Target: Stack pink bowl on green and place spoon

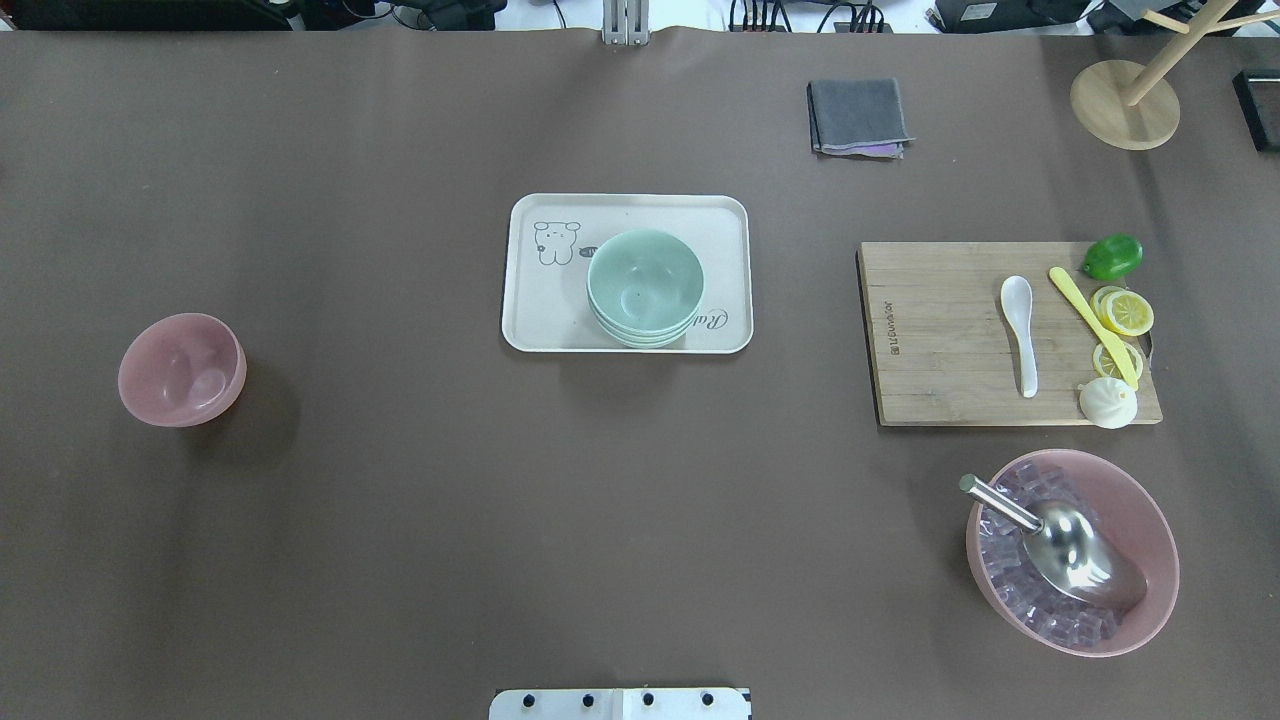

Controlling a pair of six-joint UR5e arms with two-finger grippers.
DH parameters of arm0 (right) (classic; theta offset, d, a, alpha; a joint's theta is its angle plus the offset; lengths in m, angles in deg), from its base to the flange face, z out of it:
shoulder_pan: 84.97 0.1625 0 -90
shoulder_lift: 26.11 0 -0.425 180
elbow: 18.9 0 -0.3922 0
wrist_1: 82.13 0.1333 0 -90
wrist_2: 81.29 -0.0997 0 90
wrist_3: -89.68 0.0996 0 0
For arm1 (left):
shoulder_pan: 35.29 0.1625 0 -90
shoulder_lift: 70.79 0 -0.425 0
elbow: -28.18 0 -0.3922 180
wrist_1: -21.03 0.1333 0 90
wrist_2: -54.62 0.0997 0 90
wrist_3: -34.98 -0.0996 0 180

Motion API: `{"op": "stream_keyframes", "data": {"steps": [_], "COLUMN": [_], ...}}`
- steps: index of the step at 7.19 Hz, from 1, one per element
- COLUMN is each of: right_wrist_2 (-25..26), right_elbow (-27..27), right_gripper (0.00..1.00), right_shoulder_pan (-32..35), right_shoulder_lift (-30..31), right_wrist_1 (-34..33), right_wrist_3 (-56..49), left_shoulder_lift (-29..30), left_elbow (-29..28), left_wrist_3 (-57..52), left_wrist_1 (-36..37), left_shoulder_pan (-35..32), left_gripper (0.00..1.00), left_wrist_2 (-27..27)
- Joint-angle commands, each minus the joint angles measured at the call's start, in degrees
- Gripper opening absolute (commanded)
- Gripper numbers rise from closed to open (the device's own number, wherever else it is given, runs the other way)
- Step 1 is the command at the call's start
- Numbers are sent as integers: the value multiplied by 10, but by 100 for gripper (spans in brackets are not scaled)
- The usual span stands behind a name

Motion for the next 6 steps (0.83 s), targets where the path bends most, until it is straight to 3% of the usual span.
{"op": "stream_keyframes", "data": {"steps": [1,6], "right_wrist_2": [0,-1], "right_elbow": [2,0], "right_gripper": [100,100], "right_shoulder_pan": [0,0], "right_shoulder_lift": [0,-1], "right_wrist_1": [0,0], "right_wrist_3": [0,1], "left_shoulder_lift": [-1,-7], "left_elbow": [3,3], "left_wrist_3": [-1,-2], "left_wrist_1": [-1,-3], "left_shoulder_pan": [0,1], "left_gripper": [98,98], "left_wrist_2": [0,-6]}}
